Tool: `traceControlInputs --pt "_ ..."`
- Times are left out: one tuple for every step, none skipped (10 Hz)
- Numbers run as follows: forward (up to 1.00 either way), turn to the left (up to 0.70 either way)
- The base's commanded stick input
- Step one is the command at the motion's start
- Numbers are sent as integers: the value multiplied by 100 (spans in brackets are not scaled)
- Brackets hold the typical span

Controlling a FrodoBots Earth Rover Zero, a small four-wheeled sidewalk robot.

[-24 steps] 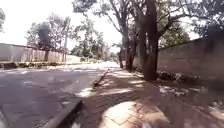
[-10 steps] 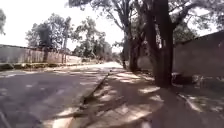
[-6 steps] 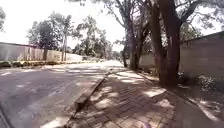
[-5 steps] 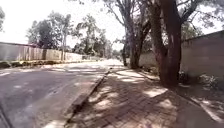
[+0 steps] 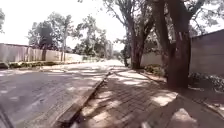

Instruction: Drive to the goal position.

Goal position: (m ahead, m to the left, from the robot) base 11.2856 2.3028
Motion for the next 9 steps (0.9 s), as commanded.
traceControlInputs --pt "70 0" --pt "70 0" --pt "70 0" --pt "70 0" --pt "70 0" --pt "70 0" --pt "70 0" --pt "70 0" --pt "70 0"
